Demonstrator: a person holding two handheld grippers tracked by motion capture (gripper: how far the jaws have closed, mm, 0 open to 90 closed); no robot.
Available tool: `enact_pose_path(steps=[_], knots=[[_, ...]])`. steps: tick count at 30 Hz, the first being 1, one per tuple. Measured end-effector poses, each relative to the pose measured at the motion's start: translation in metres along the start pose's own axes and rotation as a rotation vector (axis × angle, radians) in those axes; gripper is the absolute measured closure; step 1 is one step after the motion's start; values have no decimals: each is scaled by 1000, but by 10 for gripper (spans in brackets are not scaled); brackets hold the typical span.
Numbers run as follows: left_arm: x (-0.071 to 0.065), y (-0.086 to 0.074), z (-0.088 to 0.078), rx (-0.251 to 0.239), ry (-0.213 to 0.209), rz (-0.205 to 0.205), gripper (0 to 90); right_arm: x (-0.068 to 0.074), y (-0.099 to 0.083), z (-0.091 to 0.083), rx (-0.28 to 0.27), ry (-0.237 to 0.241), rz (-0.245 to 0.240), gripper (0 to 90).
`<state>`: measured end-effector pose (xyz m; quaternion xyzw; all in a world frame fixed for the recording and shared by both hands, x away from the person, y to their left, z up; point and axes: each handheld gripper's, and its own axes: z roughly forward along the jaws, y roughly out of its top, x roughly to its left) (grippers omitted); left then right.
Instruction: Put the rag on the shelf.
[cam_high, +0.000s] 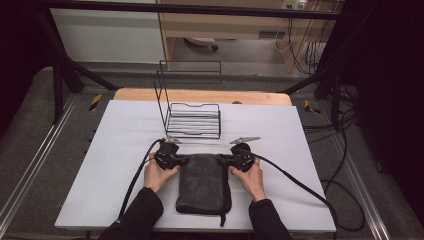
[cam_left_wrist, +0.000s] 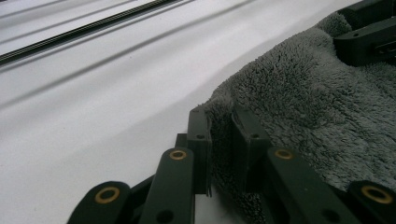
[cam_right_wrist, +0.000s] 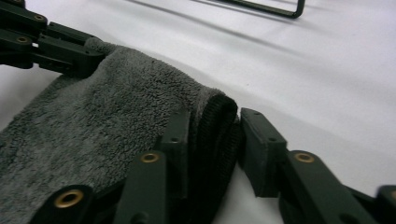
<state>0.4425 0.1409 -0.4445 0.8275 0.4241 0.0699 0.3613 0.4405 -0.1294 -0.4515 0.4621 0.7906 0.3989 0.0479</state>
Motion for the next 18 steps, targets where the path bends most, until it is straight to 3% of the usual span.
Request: enact_pose_path(steps=[5,13,18], knots=[[2,0,0,0,-15,-9,783,-1,1,0,13,19,24,742],[5,1,-6,-13,-35,-24,805,1,3,-6,3,23,23,773],[2,3,-20,-72,-47,-12,808,4,3,-16,-38,36,16,773]])
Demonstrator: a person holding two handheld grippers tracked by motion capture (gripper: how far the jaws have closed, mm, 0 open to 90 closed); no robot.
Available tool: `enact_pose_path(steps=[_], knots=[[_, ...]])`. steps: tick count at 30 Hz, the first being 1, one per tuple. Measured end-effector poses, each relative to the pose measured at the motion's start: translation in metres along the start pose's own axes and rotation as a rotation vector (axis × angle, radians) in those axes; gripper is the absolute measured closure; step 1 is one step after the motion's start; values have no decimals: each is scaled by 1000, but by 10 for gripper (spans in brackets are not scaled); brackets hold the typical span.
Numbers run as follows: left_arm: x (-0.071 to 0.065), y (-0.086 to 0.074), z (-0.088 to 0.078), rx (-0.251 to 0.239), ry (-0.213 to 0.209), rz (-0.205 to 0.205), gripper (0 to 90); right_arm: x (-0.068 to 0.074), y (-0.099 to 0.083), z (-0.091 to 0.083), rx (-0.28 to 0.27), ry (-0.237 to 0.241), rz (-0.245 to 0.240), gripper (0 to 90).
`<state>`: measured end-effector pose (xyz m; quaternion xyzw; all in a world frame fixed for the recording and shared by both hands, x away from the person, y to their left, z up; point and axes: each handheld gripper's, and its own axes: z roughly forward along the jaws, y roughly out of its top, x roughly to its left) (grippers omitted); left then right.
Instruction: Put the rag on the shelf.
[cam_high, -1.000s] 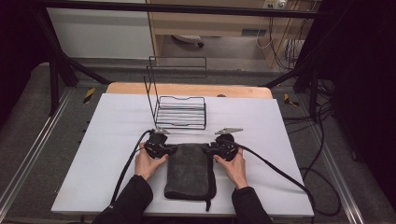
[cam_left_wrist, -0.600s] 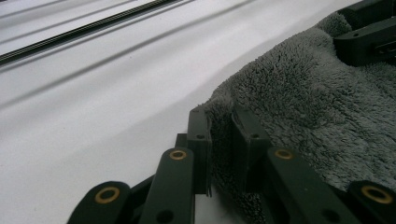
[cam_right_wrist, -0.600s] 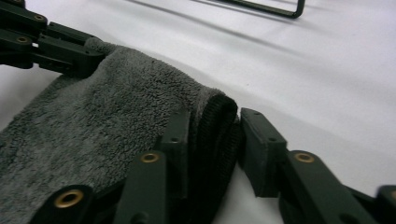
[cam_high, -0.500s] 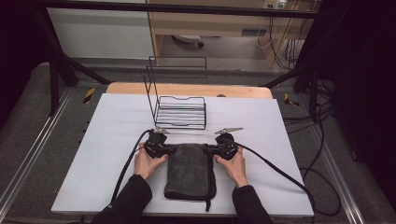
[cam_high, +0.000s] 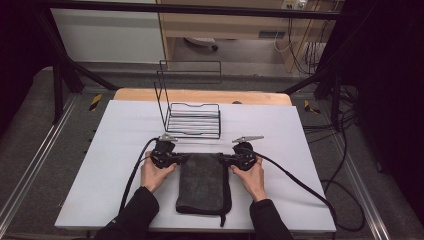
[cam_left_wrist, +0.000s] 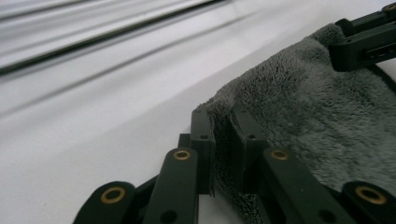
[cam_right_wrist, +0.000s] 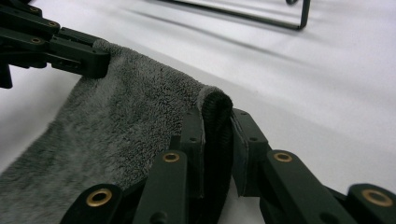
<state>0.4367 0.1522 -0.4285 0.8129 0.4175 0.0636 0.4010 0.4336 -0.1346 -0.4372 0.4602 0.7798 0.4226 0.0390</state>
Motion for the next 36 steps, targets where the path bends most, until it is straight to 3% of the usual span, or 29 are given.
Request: enact_pose_path(steps=[9,23,29,36], knots=[[-8,0,-19,-56,-4,46,810,14,-1,-18,-87,15,-45,775],[-23,1,-52,-177,-42,76,810,28,2,-44,-201,33,-99,775],[-33,5,-64,-210,-32,110,811,35,5,-55,-245,38,-120,775],[-38,8,-79,-257,-34,120,811,45,10,-68,-302,35,-160,775]])
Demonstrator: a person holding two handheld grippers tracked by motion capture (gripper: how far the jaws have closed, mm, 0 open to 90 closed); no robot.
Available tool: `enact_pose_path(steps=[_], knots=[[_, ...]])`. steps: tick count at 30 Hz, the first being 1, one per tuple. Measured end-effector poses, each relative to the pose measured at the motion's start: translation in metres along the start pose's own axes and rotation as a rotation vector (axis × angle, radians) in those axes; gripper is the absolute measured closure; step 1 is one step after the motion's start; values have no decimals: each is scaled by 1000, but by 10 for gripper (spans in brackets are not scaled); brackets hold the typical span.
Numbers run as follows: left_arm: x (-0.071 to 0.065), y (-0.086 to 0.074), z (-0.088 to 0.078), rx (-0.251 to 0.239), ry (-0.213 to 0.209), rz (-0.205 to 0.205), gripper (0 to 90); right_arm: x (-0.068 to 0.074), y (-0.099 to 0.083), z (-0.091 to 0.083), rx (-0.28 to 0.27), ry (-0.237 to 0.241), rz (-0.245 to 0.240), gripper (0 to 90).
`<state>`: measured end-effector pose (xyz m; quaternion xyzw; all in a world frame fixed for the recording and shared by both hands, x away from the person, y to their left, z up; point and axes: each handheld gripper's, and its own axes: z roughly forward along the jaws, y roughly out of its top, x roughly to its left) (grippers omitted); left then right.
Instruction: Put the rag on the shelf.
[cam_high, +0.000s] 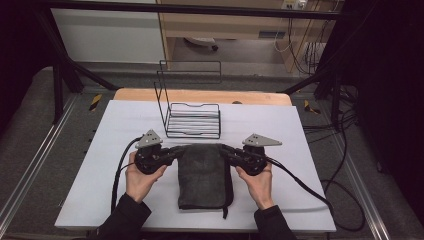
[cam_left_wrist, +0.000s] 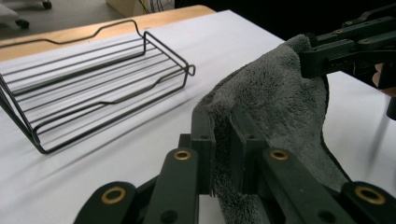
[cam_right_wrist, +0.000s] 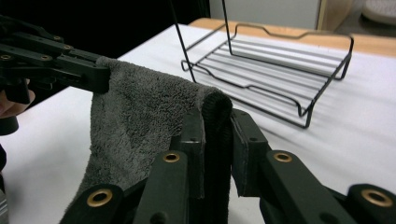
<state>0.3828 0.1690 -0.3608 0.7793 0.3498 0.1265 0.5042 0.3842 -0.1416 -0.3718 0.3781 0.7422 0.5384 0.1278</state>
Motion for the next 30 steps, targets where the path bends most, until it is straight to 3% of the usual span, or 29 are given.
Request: enact_pose_path(steps=[16,30], knots=[[-15,17,-22,-107,19,34,812,16,18,-21,-109,3,-49,777],[-16,38,-38,-212,36,40,812,28,40,-32,-217,-9,-74,778]])
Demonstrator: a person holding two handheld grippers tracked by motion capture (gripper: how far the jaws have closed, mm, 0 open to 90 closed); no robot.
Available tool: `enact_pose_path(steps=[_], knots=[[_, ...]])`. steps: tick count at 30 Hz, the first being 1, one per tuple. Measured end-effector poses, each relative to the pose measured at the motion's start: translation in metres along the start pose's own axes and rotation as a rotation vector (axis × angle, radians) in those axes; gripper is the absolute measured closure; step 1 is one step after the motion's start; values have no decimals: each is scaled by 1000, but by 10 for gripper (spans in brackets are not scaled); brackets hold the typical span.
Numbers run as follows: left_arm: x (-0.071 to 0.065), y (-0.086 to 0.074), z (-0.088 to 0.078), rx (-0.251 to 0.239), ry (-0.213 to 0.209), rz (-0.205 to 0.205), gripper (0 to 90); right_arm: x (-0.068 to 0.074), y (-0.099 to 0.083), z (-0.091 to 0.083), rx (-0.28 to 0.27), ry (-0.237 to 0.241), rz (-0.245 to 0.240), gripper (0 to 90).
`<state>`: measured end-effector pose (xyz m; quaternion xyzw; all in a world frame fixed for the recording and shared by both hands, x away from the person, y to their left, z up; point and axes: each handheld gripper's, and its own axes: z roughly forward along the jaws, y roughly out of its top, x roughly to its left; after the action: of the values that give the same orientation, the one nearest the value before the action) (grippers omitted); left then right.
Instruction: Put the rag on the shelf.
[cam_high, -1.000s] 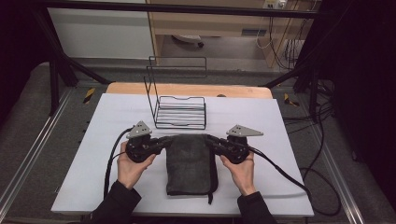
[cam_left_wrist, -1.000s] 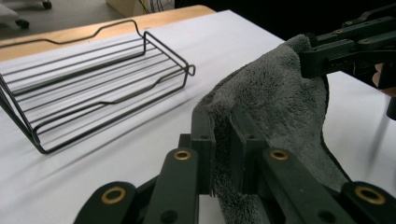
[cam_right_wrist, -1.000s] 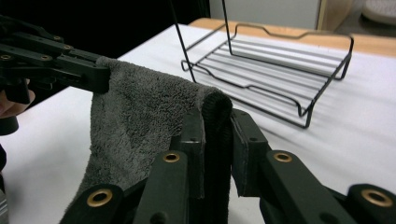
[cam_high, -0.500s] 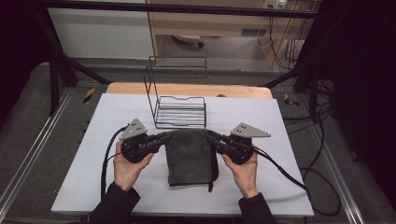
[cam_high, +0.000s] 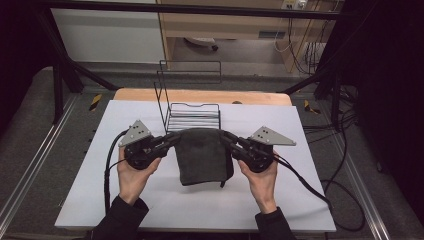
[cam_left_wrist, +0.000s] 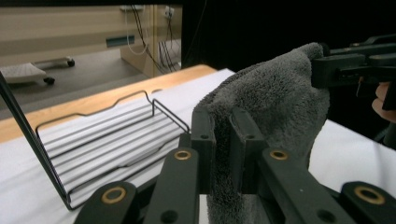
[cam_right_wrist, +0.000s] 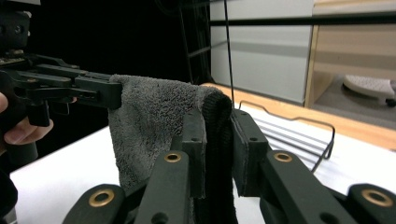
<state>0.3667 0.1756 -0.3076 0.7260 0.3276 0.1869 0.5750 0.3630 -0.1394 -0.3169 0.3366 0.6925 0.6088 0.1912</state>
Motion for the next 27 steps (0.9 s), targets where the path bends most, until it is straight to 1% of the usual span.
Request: enact_pose_path(steps=[2,5,8,10,15,16,24,27], knots=[[1,4,-1,-14,6,0,812,1,6,2,-21,-8,-5,778],[3,10,-2,-38,13,-3,812,2,11,3,-30,-15,-14,778],[5,15,-3,-60,18,-6,813,4,20,5,-59,-22,-25,779],[5,19,-3,-76,23,-8,813,4,22,5,-65,-24,-24,779],[7,28,-5,-112,35,-13,814,7,32,8,-93,-36,-41,779],[8,30,-5,-119,35,-16,814,8,36,9,-107,-37,-40,780],[11,48,-8,-170,49,-13,815,10,51,12,-145,-44,-40,781],[12,54,-9,-189,55,-13,815,12,58,12,-163,-53,-53,781]])
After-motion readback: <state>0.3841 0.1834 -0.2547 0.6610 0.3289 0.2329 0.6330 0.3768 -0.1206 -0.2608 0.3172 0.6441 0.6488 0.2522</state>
